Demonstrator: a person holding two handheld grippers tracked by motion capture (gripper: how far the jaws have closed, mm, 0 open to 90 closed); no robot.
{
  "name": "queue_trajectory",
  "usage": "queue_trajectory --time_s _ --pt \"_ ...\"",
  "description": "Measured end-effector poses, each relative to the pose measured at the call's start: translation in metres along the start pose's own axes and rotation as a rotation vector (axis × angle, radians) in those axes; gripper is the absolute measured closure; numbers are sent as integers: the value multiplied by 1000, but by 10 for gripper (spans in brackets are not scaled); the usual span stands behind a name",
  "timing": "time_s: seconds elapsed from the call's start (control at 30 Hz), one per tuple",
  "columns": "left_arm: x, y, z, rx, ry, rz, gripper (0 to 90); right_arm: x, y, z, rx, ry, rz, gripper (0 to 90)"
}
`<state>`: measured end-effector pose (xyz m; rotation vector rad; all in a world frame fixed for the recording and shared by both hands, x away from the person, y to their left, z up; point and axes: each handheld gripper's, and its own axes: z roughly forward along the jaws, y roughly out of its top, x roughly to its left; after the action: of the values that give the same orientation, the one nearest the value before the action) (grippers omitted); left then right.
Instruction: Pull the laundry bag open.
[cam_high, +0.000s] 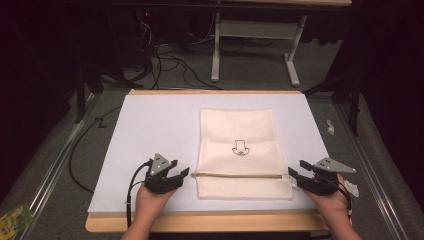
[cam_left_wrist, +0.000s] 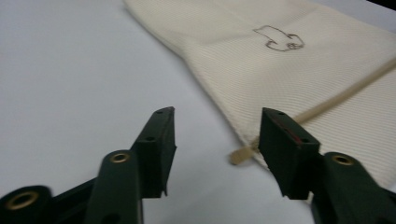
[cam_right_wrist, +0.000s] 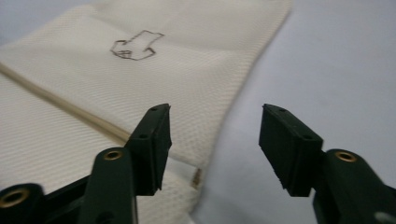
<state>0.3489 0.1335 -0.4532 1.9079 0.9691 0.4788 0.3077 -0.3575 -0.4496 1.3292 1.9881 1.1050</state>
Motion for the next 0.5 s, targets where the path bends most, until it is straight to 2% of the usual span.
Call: queue_trajectory --time_s 0.03,0.1,0.13,0.17,0.2,0.23,0.27,0.33,0.37,0.4,0.43,0.5 --pt "6 -1 -3 2 40 27 395 -3 -1 -1 -3 -18 7 369" --pt "16 -3 -7 16 97 51 301 -16 -2 -7 -19 -74 19 291" --pt "29 -6 -11 33 140 41 270 -21 -3 -9 -25 -91 28 263" --pt "29 -6 -11 33 140 41 242 -21 -3 -9 -25 -91 28 263" --pt "40 -8 -17 28 179 11 221 -32 -5 -13 -35 -120 45 237" --pt "40 -8 -17 28 179 11 203 -32 -5 -13 -35 -120 45 237" --pt "44 -9 -20 23 190 -10 185 -40 -8 -18 -41 -143 70 207" --pt "48 -10 -23 2 187 -45 176 -42 -9 -19 -43 -149 80 201" --pt "47 -9 -23 -2 182 -45 175 -44 -9 -20 -46 -154 89 198" --pt "41 -7 -19 1 178 -18 164 -43 -10 -18 -39 -148 93 183" --pt "41 -7 -19 1 178 -18 163 -43 -10 -18 -39 -148 93 183" --pt "36 -6 -16 9 165 11 162 -40 -9 -15 -31 -146 79 183"
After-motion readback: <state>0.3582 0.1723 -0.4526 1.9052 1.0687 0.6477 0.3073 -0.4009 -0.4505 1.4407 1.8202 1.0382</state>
